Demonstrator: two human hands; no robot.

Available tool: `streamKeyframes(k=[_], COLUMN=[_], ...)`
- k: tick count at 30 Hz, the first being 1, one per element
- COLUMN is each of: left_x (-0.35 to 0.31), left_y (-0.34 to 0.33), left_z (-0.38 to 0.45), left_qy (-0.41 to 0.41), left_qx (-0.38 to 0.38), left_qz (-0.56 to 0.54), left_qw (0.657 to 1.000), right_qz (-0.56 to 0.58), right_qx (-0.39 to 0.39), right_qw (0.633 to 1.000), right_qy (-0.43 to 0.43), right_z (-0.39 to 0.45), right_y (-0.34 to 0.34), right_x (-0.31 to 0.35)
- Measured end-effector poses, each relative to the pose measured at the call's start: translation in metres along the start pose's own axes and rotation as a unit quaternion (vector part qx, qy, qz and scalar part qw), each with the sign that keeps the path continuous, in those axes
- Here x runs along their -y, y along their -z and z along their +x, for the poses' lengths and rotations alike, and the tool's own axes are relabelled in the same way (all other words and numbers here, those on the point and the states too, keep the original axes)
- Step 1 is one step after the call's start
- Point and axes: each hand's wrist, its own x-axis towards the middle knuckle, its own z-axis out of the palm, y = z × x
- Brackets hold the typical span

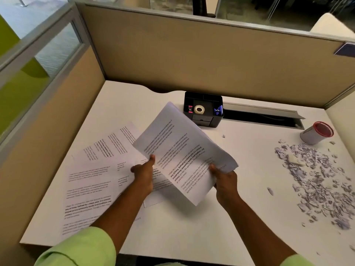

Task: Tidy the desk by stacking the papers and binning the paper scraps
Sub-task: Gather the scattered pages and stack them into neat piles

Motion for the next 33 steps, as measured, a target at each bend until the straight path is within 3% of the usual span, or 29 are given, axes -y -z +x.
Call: streamKeyframes(k=[2, 4, 8, 11, 15, 19, 24, 33], left_x=[-0.004, -0.010, -0.026, -0.036, -0.036, -0.025, -0.016, 0.012], left_y=[-0.007, -0.010, -0.015, -0.016, -0.017, -0.017, -0.006, 0.007], left_z=[-0.007, -0.010, -0.019, -0.036, -0.051, -0.067, -0.071, -0.049], left_qy=[0.027, -0.022, -0.173, -0.288, -0.379, -0.448, -0.490, -0.437], left_qx=[0.089, 0.125, 0.111, 0.083, 0.102, 0.113, 0.110, 0.145], left_qz=[-0.055, -0.056, -0.017, 0.017, 0.074, 0.143, 0.162, 0.251], left_qw=[0.994, 0.990, 0.978, 0.954, 0.917, 0.875, 0.849, 0.852], right_qz=[0.043, 0.061, 0.079, 0.013, -0.094, -0.106, -0.123, -0.187], right_qx=[0.025, 0.059, 0.082, 0.091, 0.128, 0.118, 0.112, 0.106], right_qw=[0.998, 0.996, 0.992, 0.995, 0.986, 0.979, 0.974, 0.969], right_qy=[-0.027, -0.037, -0.048, -0.038, 0.038, 0.124, 0.153, 0.118], right_z=[-0.004, -0.007, -0.004, 0.004, 0.009, 0.007, -0.002, -0.008], right_y=[-0.005, -0.008, -0.005, 0.002, 0.003, -0.009, -0.003, 0.001], right_x=[0.002, 0.004, 0.014, 0.028, 0.048, 0.060, 0.049, 0.006])
